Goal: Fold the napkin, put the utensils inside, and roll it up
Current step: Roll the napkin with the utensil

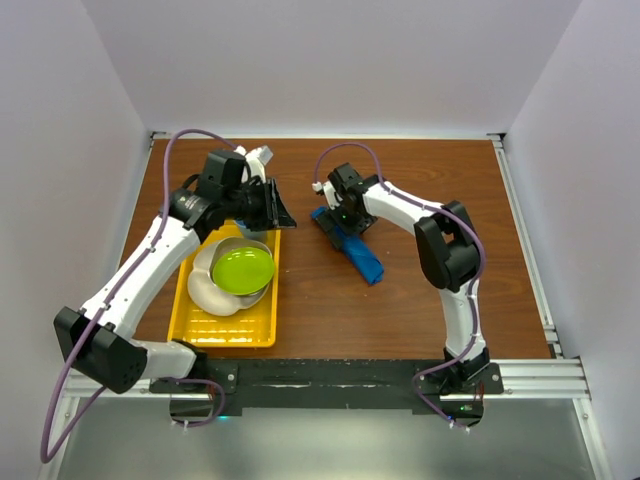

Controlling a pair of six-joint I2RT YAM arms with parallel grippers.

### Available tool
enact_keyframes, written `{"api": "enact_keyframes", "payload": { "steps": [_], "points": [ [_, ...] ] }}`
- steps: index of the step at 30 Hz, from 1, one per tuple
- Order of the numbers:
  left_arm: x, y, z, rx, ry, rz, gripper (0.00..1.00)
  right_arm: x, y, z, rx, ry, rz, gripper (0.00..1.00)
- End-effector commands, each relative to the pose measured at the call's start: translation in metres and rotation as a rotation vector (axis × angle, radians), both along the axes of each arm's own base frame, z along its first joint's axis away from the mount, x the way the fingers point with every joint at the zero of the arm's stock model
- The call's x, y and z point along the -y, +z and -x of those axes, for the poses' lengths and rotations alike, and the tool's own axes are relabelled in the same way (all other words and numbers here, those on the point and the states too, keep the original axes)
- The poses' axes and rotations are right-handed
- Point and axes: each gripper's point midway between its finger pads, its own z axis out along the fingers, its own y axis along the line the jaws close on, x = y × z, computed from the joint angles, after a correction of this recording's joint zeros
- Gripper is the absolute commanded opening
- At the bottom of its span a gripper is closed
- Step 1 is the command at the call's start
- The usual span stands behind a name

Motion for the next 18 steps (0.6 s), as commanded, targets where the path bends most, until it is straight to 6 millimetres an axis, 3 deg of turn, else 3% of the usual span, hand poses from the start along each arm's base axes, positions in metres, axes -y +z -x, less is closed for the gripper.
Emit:
{"api": "enact_keyframes", "payload": {
  "steps": [1, 10, 11, 14, 18],
  "points": [
    [-0.001, 0.017, -0.003, 0.029, 0.018, 0.019, 0.28, -0.010, 0.005, -0.020, 0.063, -0.032, -0.007, 0.93],
    [-0.001, 0.019, -0.002, 0.032, 0.012, 0.021, 0.28, -0.020, -0.007, -0.001, 0.019, 0.084, -0.015, 0.65],
    [-0.002, 0.019, -0.001, 0.031, 0.012, 0.020, 0.28, -0.024, -0.007, 0.003, 0.007, 0.110, -0.034, 0.58],
    [-0.002, 0.019, 0.001, 0.029, 0.009, 0.021, 0.28, -0.023, -0.012, 0.016, -0.031, 0.201, -0.025, 0.50],
    [-0.003, 0.017, 0.005, 0.023, 0.001, 0.020, 0.28, -0.015, -0.012, 0.025, -0.026, 0.282, 0.016, 0.49]
  ]
}}
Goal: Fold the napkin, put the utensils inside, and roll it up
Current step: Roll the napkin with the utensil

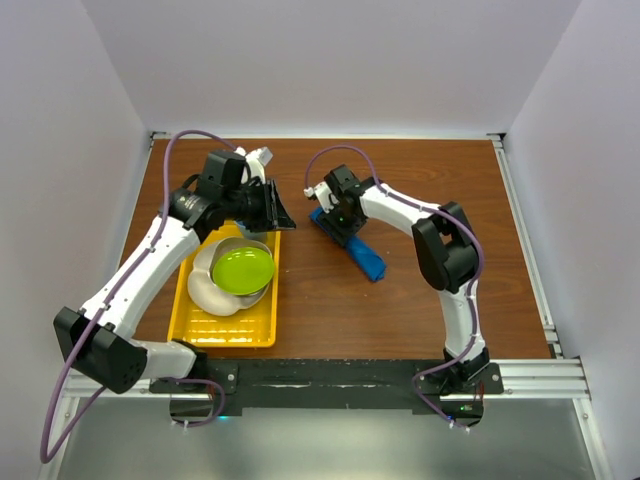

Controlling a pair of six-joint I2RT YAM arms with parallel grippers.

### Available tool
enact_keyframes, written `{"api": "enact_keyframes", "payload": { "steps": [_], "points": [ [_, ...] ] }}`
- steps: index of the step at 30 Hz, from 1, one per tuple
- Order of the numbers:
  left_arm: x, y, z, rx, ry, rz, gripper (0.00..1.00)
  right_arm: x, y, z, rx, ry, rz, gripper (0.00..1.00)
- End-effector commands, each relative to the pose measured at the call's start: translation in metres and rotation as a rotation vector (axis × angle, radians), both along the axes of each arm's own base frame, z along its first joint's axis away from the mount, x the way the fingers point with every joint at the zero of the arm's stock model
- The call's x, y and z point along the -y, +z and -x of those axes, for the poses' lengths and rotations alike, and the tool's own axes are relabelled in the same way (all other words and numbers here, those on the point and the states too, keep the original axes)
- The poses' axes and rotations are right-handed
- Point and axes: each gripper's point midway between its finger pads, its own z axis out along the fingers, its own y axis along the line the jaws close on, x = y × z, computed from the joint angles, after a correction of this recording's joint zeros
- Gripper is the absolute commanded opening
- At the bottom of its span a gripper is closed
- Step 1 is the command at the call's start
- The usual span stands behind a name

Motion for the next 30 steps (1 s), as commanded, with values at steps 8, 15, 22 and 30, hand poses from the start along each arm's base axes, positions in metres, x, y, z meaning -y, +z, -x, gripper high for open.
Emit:
{"api": "enact_keyframes", "payload": {
  "steps": [8, 15, 22, 30],
  "points": [
    [-0.003, 0.021, 0.011, 0.044, -0.018, 0.036, 0.27, 0.014, -0.002, 0.050, -0.058, 0.256, 0.056, 0.45],
    [-0.003, 0.027, 0.018, 0.057, -0.036, 0.048, 0.27, 0.026, 0.001, 0.128, -0.106, 0.476, 0.089, 0.47],
    [-0.003, 0.031, 0.021, 0.080, -0.045, 0.065, 0.27, 0.017, -0.001, 0.207, -0.117, 0.696, 0.117, 0.47],
    [-0.003, 0.037, 0.024, 0.105, -0.050, 0.078, 0.27, 0.015, 0.003, 0.244, -0.059, 0.848, 0.208, 0.45]
  ]
}}
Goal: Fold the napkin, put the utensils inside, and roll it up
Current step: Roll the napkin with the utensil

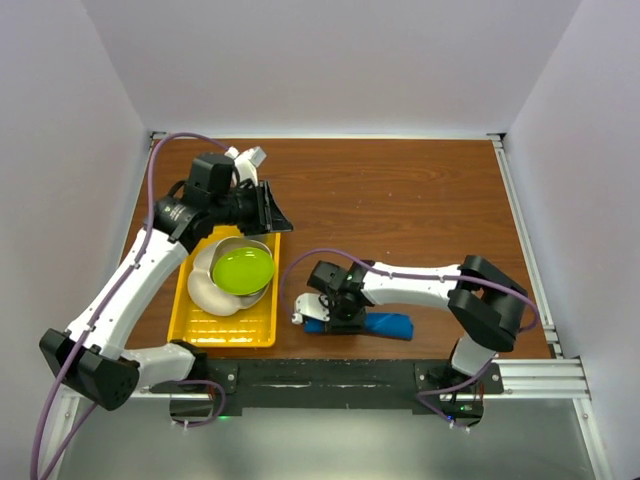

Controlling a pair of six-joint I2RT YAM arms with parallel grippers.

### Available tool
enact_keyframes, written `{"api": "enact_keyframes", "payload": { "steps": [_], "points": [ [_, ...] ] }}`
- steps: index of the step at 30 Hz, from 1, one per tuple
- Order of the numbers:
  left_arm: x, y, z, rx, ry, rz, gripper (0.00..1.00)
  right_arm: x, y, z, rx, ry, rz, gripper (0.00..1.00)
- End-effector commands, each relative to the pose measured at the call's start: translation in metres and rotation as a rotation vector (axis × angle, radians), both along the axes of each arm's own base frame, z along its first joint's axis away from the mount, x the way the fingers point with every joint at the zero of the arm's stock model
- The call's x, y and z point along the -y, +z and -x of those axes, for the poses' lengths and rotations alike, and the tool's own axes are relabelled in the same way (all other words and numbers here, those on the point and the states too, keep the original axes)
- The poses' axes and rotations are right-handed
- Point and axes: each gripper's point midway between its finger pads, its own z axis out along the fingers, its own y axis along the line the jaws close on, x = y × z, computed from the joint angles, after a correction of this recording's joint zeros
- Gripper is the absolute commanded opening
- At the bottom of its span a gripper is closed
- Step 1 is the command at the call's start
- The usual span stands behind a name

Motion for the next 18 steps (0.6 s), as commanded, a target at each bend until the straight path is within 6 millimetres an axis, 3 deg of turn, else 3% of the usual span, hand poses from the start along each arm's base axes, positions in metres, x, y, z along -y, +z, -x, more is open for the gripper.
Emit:
{"api": "enact_keyframes", "payload": {
  "steps": [1, 3, 9, 10, 12, 15, 16, 18],
  "points": [
    [-0.001, 0.012, 0.004, 0.058, -0.021, 0.024, 0.27, 0.000, 0.011, 0.014, 0.034, 0.073, 0.007, 0.46],
    [-0.002, 0.012, 0.006, 0.059, -0.022, 0.021, 0.27, -0.004, 0.010, 0.025, 0.036, 0.115, 0.011, 0.47],
    [-0.005, 0.011, 0.008, 0.060, -0.023, 0.009, 0.27, -0.013, 0.012, 0.029, 0.058, 0.140, 0.030, 0.51],
    [-0.005, 0.011, 0.008, 0.060, -0.023, 0.009, 0.27, -0.013, 0.014, 0.024, 0.083, 0.126, 0.038, 0.58],
    [-0.004, 0.012, 0.009, 0.064, -0.027, 0.014, 0.27, -0.017, 0.024, 0.019, 0.107, 0.111, 0.024, 0.64],
    [-0.002, 0.018, 0.008, 0.073, -0.037, 0.025, 0.27, -0.028, 0.055, 0.012, 0.154, 0.042, -0.023, 0.75],
    [-0.002, 0.021, 0.008, 0.077, -0.036, 0.026, 0.27, -0.038, 0.073, 0.008, 0.173, 0.002, -0.072, 0.78],
    [-0.001, 0.022, 0.006, 0.077, -0.035, 0.027, 0.27, -0.039, 0.102, 0.006, 0.198, -0.033, -0.120, 0.86]
  ]
}}
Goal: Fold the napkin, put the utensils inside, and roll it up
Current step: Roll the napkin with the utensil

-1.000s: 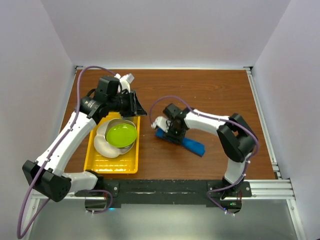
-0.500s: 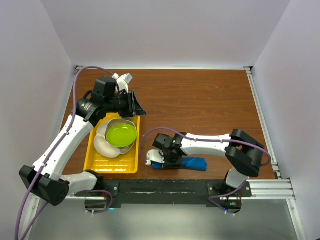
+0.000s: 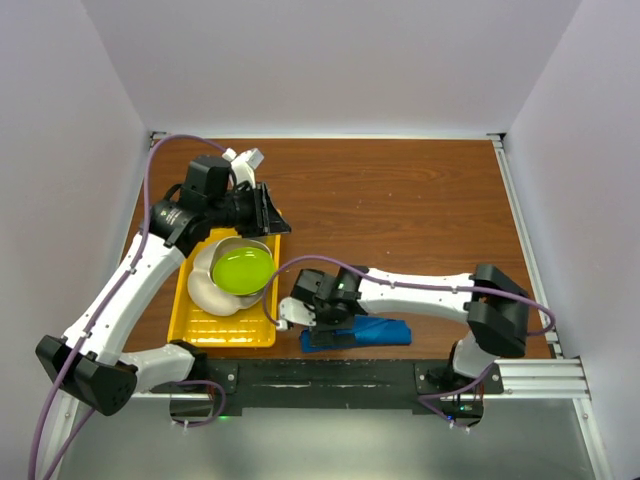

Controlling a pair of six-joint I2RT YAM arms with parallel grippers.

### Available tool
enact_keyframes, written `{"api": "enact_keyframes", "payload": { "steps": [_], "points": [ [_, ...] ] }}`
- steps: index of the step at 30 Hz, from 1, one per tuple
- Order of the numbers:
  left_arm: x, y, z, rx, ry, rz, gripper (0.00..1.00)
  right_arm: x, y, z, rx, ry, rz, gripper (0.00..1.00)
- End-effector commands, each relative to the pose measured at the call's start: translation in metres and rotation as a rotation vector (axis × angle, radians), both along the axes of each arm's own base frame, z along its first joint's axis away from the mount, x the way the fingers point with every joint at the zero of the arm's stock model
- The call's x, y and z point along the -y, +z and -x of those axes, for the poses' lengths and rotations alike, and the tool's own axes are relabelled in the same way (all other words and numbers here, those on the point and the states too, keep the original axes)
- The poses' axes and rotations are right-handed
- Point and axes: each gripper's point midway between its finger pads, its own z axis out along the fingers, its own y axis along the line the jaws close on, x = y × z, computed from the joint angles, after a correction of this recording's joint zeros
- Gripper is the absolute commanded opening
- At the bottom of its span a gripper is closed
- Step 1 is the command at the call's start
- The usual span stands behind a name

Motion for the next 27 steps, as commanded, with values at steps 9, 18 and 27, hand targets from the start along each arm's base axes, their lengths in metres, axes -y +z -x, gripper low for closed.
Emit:
{"api": "enact_keyframes", "payload": {
  "steps": [9, 18, 27],
  "points": [
    [-0.011, 0.043, -0.023, 0.095, 0.035, 0.060, 0.27, -0.006, 0.180, -0.010, 0.154, -0.354, -0.513, 0.98],
    [-0.003, 0.024, -0.039, 0.022, 0.060, 0.076, 0.27, 0.026, 0.118, -0.081, 0.142, -0.737, -0.481, 0.98],
    [-0.007, 0.012, -0.025, 0.007, 0.069, 0.065, 0.27, 0.011, 0.042, -0.135, -0.055, -0.667, -0.325, 0.59]
  ]
}}
